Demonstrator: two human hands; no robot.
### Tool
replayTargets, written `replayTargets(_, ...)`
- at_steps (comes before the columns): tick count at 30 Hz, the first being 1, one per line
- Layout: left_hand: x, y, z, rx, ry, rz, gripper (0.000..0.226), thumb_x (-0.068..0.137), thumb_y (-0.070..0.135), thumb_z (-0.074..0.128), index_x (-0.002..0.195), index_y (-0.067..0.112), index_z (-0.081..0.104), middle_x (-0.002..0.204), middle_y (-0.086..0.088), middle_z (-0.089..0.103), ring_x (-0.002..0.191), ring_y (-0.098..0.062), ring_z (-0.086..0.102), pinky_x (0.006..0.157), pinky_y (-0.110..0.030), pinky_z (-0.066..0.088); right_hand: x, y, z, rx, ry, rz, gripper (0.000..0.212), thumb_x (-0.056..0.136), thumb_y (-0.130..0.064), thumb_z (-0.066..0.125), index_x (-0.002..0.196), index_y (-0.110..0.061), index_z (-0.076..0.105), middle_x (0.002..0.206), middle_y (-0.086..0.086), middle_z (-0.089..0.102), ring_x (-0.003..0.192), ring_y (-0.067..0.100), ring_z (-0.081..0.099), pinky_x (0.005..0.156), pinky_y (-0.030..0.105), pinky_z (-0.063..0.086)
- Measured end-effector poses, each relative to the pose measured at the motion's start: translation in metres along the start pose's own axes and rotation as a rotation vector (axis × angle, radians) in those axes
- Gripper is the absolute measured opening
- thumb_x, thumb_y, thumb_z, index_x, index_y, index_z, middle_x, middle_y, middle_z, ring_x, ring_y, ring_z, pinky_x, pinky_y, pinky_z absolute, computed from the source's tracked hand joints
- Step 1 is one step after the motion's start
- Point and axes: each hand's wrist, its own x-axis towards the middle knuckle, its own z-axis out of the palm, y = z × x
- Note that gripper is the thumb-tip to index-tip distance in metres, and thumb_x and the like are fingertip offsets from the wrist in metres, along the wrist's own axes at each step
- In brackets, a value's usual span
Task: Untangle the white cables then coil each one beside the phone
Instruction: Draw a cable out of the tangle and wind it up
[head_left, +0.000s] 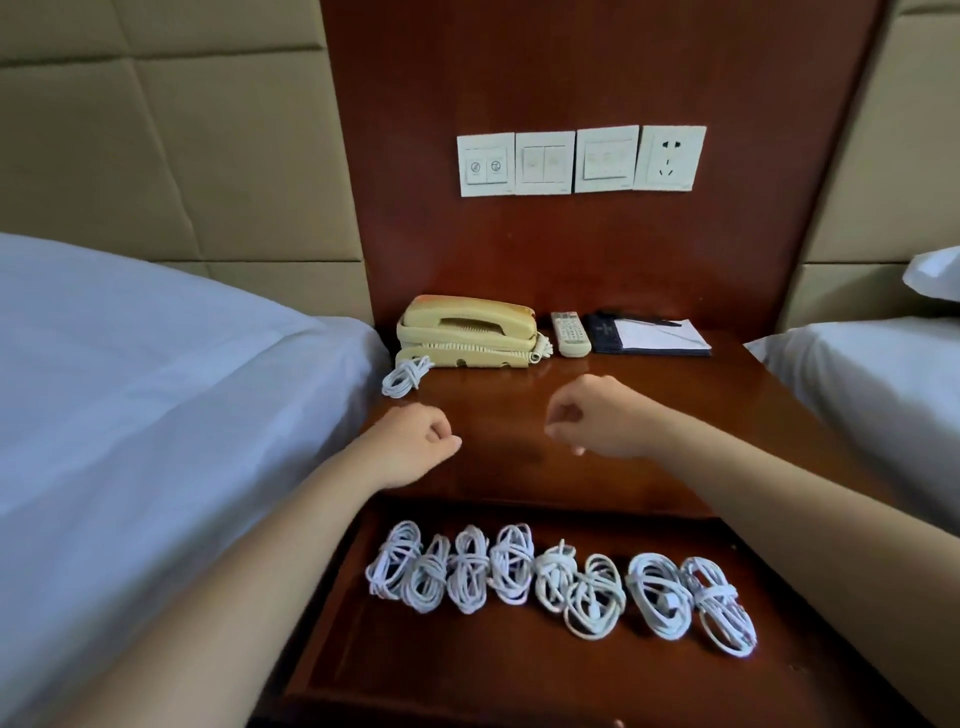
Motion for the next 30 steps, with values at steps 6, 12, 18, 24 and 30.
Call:
replayTargets(6, 0.042, -0.06, 0.001, -0.168, 0.253, -0.124, 0.027, 0.089, 0.019, 0.059, 0.116, 0.016, 0.062, 0.124, -0.008, 0.049, 0.112, -0.026, 0.055, 0.094, -0.029, 0.042, 0.08, -0.028, 0.033, 0.152, -0.011, 0.038, 0.011, 0.093, -0.024, 0.057, 0.089, -0.015, 0.062, 0.074, 0.003, 0.068, 0.064, 0.011, 0.062, 0.07, 0.03, 0.053)
replayTargets(12, 0.074, -0.08, -0.002, -0.234, 0.242, -0.184, 0.058, 0.096, 0.026, 0.05, 0.146, 0.011, 0.025, 0.149, -0.01, 0.03, 0.135, -0.026, 0.034, 0.102, -0.03, 0.032, 0.144, -0.046, 0.062, 0.513, 0.06, 0.217, 0.024, 0.093, -0.021, 0.059, 0.107, -0.002, 0.06, 0.078, 0.008, 0.064, 0.082, 0.028, 0.07, 0.075, 0.038, 0.059)
replayTargets(18, 0.094, -0.087, 0.006, -0.25, 0.279, -0.184, 0.03, 0.097, 0.026, 0.045, 0.125, 0.015, 0.048, 0.129, -0.007, 0.051, 0.122, -0.026, 0.048, 0.093, -0.034, 0.037, 0.176, -0.065, 0.083, 0.585, 0.181, 0.227, 0.054, 0.089, -0.025, 0.063, 0.136, -0.009, 0.044, 0.102, 0.012, 0.058, 0.079, 0.027, 0.067, 0.075, 0.043, 0.058)
replayTargets(24, 0.096, -0.088, 0.01, -0.327, 0.366, -0.2, 0.02, 0.094, 0.027, 0.049, 0.107, 0.019, 0.062, 0.108, -0.003, 0.065, 0.106, -0.023, 0.058, 0.093, -0.045, 0.046, 0.187, -0.073, 0.088, 0.576, 0.219, 0.241, 0.016, 0.09, -0.024, 0.061, 0.08, -0.011, 0.062, 0.076, 0.006, 0.062, 0.07, 0.025, 0.066, 0.074, 0.044, 0.058)
replayTargets(30, 0.078, -0.076, 0.004, -0.65, 0.483, -0.182, 0.017, 0.091, 0.012, 0.057, 0.079, 0.022, 0.064, 0.082, 0.002, 0.057, 0.087, -0.013, 0.053, 0.08, -0.026, 0.041, 0.171, -0.071, 0.091, 0.712, 0.291, 0.307, 0.02, 0.09, -0.023, 0.062, 0.093, -0.004, 0.063, 0.069, 0.005, 0.063, 0.061, 0.017, 0.063, 0.063, 0.032, 0.059)
